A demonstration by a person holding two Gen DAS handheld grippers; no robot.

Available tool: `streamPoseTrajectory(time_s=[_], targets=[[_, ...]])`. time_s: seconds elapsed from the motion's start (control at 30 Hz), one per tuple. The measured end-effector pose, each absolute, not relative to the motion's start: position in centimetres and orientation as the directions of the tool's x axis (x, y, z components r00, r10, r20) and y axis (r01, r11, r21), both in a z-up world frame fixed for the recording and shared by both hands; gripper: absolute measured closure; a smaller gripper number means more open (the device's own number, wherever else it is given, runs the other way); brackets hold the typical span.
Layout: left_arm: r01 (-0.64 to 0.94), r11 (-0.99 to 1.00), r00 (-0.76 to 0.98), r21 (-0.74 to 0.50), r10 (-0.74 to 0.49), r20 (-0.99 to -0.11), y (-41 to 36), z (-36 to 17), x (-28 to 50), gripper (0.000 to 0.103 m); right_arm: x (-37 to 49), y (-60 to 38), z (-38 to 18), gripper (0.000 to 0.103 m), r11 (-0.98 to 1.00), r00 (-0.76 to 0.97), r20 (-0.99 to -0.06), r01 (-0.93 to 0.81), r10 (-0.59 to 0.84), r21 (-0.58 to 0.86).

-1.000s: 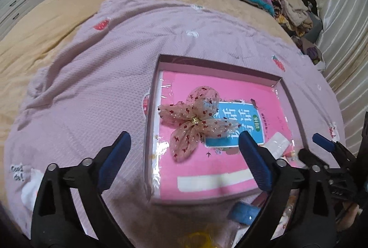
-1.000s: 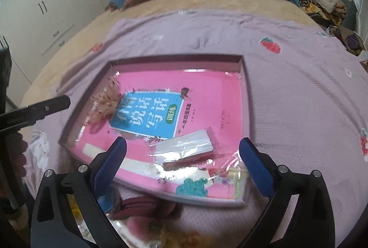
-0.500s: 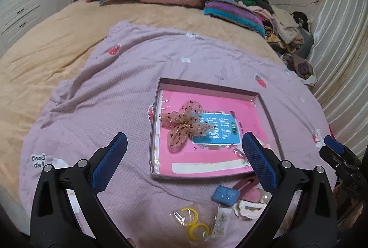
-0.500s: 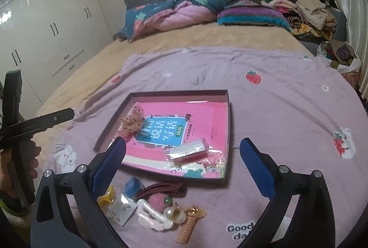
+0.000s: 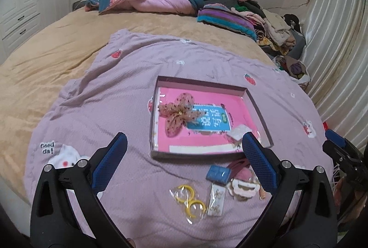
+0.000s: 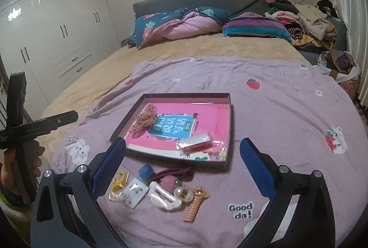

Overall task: Organize jewelry
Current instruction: 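Withdraw both tools and move toward the remaining jewelry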

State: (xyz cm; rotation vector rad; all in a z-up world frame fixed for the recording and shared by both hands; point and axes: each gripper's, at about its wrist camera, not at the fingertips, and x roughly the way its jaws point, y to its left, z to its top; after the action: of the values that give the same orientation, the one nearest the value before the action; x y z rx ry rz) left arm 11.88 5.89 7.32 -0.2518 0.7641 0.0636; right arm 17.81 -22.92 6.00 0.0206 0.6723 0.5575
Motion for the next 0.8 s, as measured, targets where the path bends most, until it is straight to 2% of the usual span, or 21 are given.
streamPoseTrajectory(time_s=[0.8], targets=[[-0.106, 0.983, 0.620, -0.151, -0.053, -0.783, 3.6, 0.7, 7.2, 0.010, 12.6, -21.5, 0.4, 0.004, 0.833, 0.546, -0.684, -0.528, 0.483, 0.167]])
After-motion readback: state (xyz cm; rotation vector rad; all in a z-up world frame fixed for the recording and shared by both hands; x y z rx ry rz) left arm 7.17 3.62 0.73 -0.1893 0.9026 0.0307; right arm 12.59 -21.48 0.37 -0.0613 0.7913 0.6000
